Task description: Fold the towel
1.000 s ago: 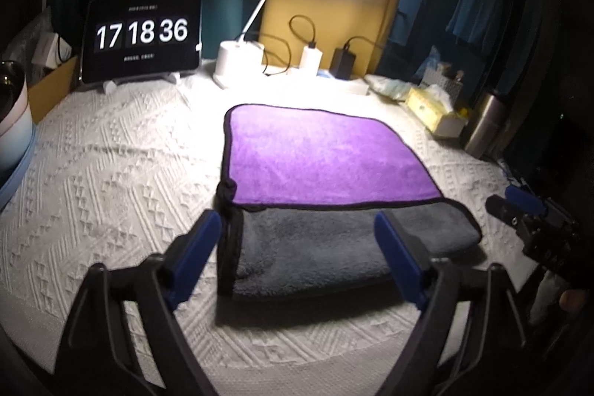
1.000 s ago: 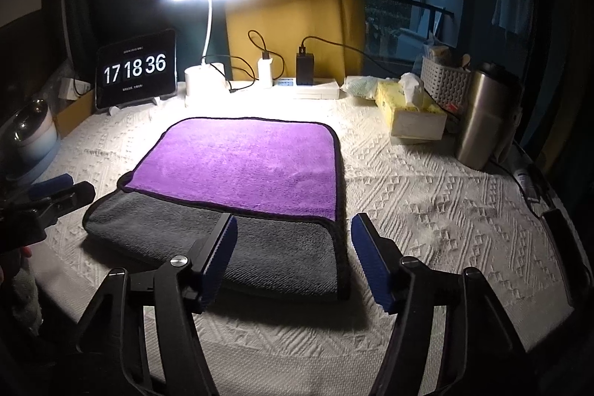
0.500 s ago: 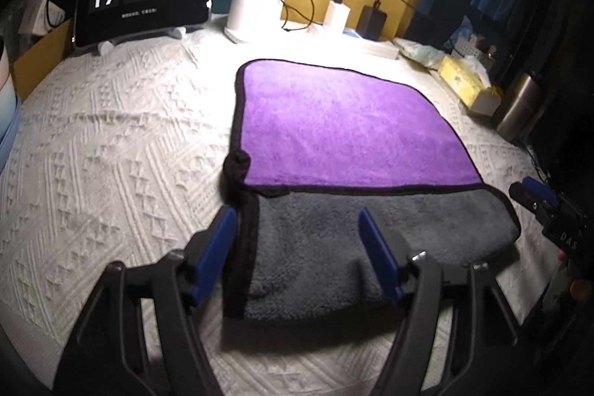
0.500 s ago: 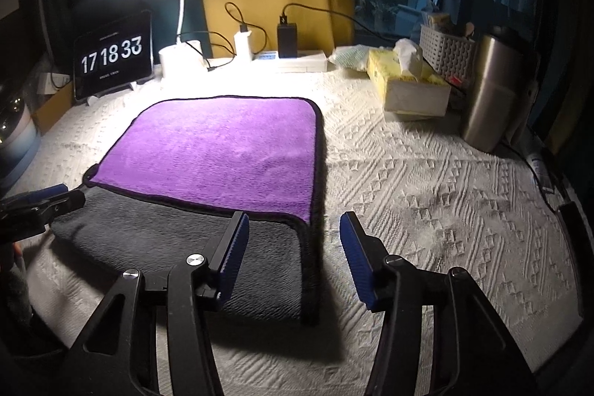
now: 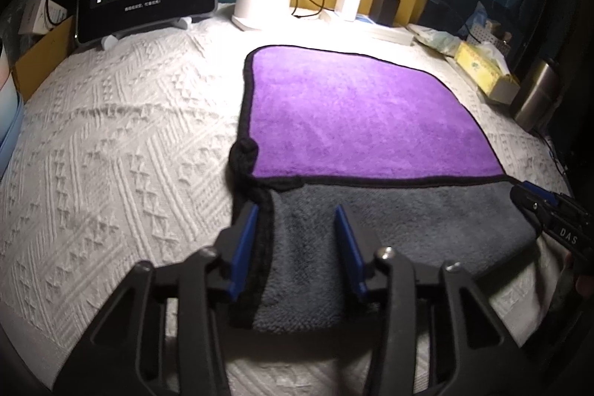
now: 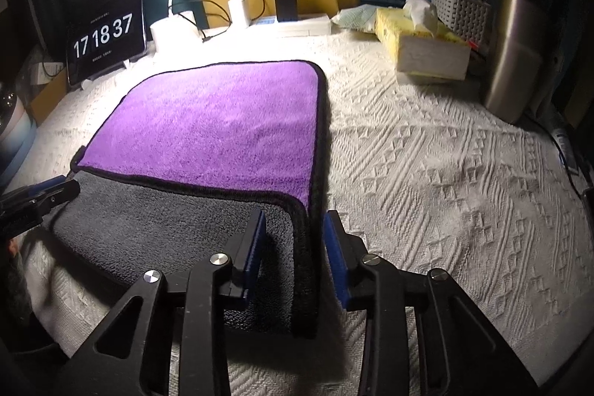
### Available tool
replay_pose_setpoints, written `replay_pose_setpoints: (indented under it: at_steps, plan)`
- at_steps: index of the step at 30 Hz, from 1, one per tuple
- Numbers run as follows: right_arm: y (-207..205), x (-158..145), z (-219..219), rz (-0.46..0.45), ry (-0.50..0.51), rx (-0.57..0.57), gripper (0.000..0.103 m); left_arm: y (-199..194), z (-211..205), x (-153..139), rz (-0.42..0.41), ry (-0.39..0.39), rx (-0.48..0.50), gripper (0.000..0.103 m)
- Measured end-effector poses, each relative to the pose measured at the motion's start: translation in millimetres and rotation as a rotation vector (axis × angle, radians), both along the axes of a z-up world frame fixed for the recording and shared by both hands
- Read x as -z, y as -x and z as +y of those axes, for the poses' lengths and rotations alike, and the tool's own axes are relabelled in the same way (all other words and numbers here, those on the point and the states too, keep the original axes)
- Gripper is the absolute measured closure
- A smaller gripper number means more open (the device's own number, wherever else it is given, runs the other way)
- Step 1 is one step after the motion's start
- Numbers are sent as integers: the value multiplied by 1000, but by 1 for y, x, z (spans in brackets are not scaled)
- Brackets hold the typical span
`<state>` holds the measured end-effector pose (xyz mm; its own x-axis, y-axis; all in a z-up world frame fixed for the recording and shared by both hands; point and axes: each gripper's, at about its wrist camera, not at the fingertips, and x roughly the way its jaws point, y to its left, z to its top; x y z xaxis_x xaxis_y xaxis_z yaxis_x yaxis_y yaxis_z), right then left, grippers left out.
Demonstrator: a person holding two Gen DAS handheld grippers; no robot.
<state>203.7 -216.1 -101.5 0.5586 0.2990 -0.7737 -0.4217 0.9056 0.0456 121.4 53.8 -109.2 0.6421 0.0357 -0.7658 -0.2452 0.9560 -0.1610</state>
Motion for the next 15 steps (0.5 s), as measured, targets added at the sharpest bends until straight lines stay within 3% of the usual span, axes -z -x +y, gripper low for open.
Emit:
replay_pose_setpoints:
  at_steps: [10, 15]
  plan:
    - [7, -3, 6, -28, 32, -27, 93, 6, -2, -2, -13, -5, -3, 89]
    - [10, -10, 6, -52, 33, -24, 95, 10, -1, -8, -35, -7, -5, 94]
